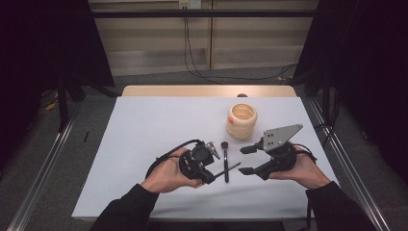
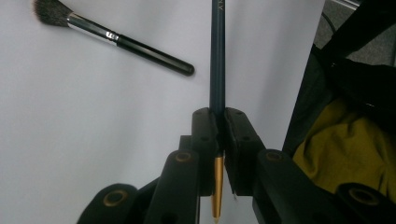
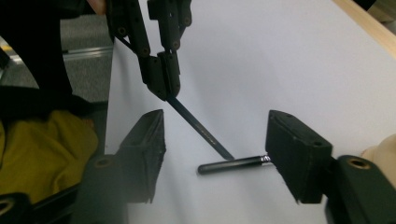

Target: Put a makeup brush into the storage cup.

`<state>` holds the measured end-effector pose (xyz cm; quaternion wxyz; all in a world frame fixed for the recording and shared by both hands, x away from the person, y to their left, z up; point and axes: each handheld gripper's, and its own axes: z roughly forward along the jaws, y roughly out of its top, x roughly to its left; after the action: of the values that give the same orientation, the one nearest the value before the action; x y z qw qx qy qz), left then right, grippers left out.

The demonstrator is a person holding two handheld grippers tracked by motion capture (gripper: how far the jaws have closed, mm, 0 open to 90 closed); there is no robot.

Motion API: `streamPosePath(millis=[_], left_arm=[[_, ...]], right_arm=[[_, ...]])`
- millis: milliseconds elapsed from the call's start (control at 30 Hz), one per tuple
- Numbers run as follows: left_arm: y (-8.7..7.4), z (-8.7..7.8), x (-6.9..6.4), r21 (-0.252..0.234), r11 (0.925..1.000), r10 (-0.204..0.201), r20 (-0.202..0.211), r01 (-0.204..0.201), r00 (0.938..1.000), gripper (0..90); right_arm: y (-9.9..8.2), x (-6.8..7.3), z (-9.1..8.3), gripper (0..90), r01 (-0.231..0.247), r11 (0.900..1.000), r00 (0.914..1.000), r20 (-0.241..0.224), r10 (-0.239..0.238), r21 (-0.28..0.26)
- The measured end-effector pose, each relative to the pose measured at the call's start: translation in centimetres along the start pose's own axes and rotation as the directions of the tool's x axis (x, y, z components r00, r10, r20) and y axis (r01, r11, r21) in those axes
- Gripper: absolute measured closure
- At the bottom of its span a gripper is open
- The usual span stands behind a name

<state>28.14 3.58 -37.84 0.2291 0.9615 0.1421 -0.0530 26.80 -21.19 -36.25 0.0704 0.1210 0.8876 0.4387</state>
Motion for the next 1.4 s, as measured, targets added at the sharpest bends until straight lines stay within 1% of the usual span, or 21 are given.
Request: streamPosePath(millis=[33,67,133,200,233,267,400,467,600,667,767,800,833,900,933,1000,1200,1233,1300,1367,1400], left_arm=[[0.0,0.1,-0.1,-0.007,0.9999,-0.012,0.002,0.012,0.9999,83.3],[0.0,0.2,-0.1,0.009,1.0000,0.004,0.008,-0.004,1.0000,83.3],[0.0,0.3,-0.2,0.011,0.9998,0.019,0.004,-0.019,0.9998,83.3],[0.1,0.4,-0.3,0.014,0.9996,0.022,0.004,-0.022,0.9997,83.3],[0.1,0.4,-0.4,0.012,0.9999,0.008,0.006,-0.008,1.0000,83.3],[0.1,0.4,-0.3,0.023,0.9996,0.016,0.005,-0.016,0.9999,83.3],[0.1,0.5,-0.3,0.026,0.9994,0.023,0.005,-0.023,0.9997,83.3],[0.1,0.6,-0.3,0.030,0.9992,0.027,0.010,-0.027,0.9996,83.3],[0.1,0.6,-0.4,0.030,0.9991,0.028,0.012,-0.029,0.9995,83.3],[0.0,0.6,-0.4,0.033,0.9992,0.021,0.014,-0.021,0.9997,83.3],[0.1,0.7,-0.5,0.036,0.9989,0.031,0.012,-0.031,0.9995,83.3],[0.1,0.8,-0.6,0.034,0.9990,0.030,0.007,-0.030,0.9995,83.3],[0.1,0.8,-0.5,0.042,0.9981,0.045,0.012,-0.045,0.9989,83.3],[0.1,1.0,-0.7,0.041,0.9986,0.035,0.008,-0.035,0.9994,83.3],[0.2,1.0,-0.7,0.049,0.9978,0.044,0.016,-0.045,0.9989,83.3],[0.2,1.0,-0.7,0.045,0.9977,0.049,0.016,-0.050,0.9987,83.3],[0.2,1.1,-0.7,0.040,0.9981,0.046,0.026,-0.047,0.9986,83.3],[0.2,1.1,-0.7,0.042,0.9974,0.057,0.029,-0.058,0.9980,83.3],[0.2,1.1,-0.7,0.036,0.9979,0.053,0.031,-0.054,0.9981,83.3],[0.1,1.1,-0.8,0.027,0.9985,0.046,0.037,-0.047,0.9983,83.3],[0.1,1.1,-0.8,0.027,0.9986,0.044,0.039,-0.045,0.9983,83.3]], right_arm=[[0.1,-0.1,0.1,40.2,-0.005,0.9998,0.9998,-0.018,0.005,0.019],[0.1,-0.3,0.2,41.8,-0.004,0.9995,0.9995,-0.030,0.005,0.033],[0.2,-0.4,0.4,44.6,0.015,0.9977,0.9987,-0.049,-0.012,0.067],[0.2,-0.5,0.6,46.5,0.021,0.9961,0.9966,-0.082,-0.014,0.086],[0.3,-0.5,0.7,46.9,0.023,0.9946,0.9967,-0.080,-0.015,0.101],[0.4,-0.5,0.9,47.8,0.026,0.9934,0.9954,-0.094,-0.015,0.112],[0.7,-0.7,1.5,51.4,0.039,0.9818,0.9928,-0.119,-0.017,0.186],[0.9,-0.9,1.9,54.6,0.051,0.9766,0.9896,-0.142,-0.022,0.209],[1.2,-1.0,2.7,55.6,0.075,0.9665,0.9859,-0.163,-0.036,0.245],[1.2,-1.0,3.2,56.7,0.082,0.9615,0.9835,-0.177,-0.036,0.262],[1.1,-1.1,3.7,60.8,0.092,0.9518,0.9793,-0.200,-0.033,0.292],[1.1,-1.1,3.8,63.7,0.090,0.9520,0.9787,-0.203,-0.030,0.293],[1.0,-1.2,4.0,64.6,0.093,0.9520,0.9770,-0.211,-0.031,0.292],[1.0,-1.3,4.2,67.2,0.100,0.9511,0.9745,-0.222,-0.034,0.292],[1.0,-1.2,4.3,67.9,0.103,0.9492,0.9731,-0.228,-0.035,0.297],[1.0,-1.2,4.6,68.6,0.110,0.9457,0.9730,-0.227,-0.039,0.306],[0.7,-1.2,5.4,70.0,0.113,0.9418,0.9646,-0.262,-0.028,0.317],[0.7,-1.1,5.6,70.4,0.120,0.9392,0.9628,-0.268,-0.031,0.322],[0.6,-1.1,5.8,72.4,0.125,0.9387,0.9590,-0.282,-0.032,0.321],[0.6,-1.1,5.9,74.7,0.132,0.9379,0.9591,-0.280,-0.039,0.321],[0.6,-1.1,6.0,75.9,0.131,0.9411,0.9566,-0.289,-0.037,0.312]])
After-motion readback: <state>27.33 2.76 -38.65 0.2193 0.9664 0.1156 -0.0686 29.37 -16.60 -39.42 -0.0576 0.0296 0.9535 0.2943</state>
